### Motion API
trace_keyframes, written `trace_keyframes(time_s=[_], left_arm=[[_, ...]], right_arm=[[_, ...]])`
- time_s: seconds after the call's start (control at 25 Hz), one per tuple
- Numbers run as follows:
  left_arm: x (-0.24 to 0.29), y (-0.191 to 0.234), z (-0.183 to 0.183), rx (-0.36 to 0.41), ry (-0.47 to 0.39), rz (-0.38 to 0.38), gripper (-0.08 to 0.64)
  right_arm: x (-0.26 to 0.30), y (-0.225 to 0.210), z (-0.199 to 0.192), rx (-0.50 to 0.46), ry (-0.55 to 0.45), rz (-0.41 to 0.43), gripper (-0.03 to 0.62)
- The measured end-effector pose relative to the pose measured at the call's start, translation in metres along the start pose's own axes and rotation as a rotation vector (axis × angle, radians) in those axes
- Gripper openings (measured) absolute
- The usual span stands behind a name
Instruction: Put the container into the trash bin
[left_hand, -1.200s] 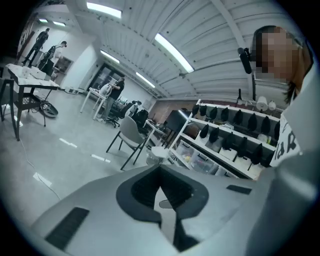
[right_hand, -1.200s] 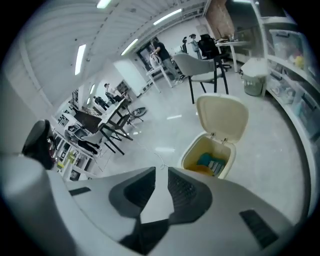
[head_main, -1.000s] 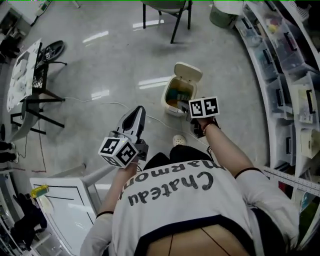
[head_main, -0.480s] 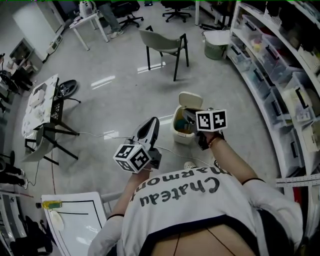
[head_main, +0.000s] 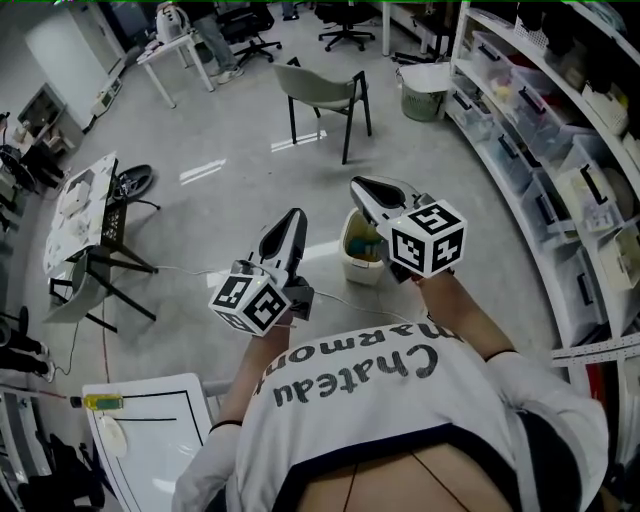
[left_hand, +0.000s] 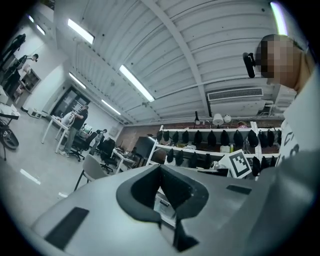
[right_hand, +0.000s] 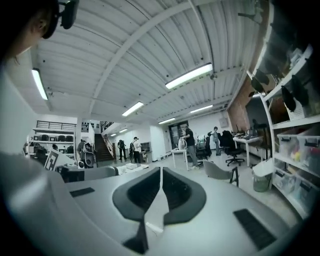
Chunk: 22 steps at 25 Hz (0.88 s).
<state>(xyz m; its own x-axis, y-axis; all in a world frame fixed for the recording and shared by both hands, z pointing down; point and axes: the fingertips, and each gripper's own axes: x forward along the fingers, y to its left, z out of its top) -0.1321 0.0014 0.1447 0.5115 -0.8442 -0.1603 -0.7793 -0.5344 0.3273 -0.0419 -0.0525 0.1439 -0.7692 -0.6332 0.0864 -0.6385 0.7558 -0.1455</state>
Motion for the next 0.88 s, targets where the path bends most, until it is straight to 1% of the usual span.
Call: trace_keyframes(time_s=[0.12, 0.24, 0.36, 0.44, 0.6, 0.88], left_arm=[[0.0, -0.004, 0.007, 0.023, -0.008, 0.004, 0.023], [0.005, -0.007, 0.012, 0.045, -0.02, 0.019, 0.023], [0.012, -0.01, 0.016, 0.043, -0.032, 0.035, 0.023], [0.019, -0.012, 0.017, 0.049, -0.04, 0.047, 0.023], [0.037, -0.023, 0.013, 0.067, -0.049, 0.062, 0.023], [0.063, -0.034, 0.004, 0.028, -0.081, 0.1, 0.023]], right_arm=[[-0.006, 0.001, 0.019, -0.004, -0.053, 0.005, 0.037], [-0.011, -0.013, 0.029, 0.005, -0.088, -0.013, 0.037], [-0.014, -0.03, 0.034, 0.041, -0.104, -0.017, 0.037], [-0.015, -0.041, 0.036, 0.048, -0.102, -0.014, 0.037], [-0.02, -0.068, 0.035, 0.03, -0.078, -0.015, 0.038], [-0.031, -0.102, 0.032, 0.027, -0.041, 0.003, 0.037]])
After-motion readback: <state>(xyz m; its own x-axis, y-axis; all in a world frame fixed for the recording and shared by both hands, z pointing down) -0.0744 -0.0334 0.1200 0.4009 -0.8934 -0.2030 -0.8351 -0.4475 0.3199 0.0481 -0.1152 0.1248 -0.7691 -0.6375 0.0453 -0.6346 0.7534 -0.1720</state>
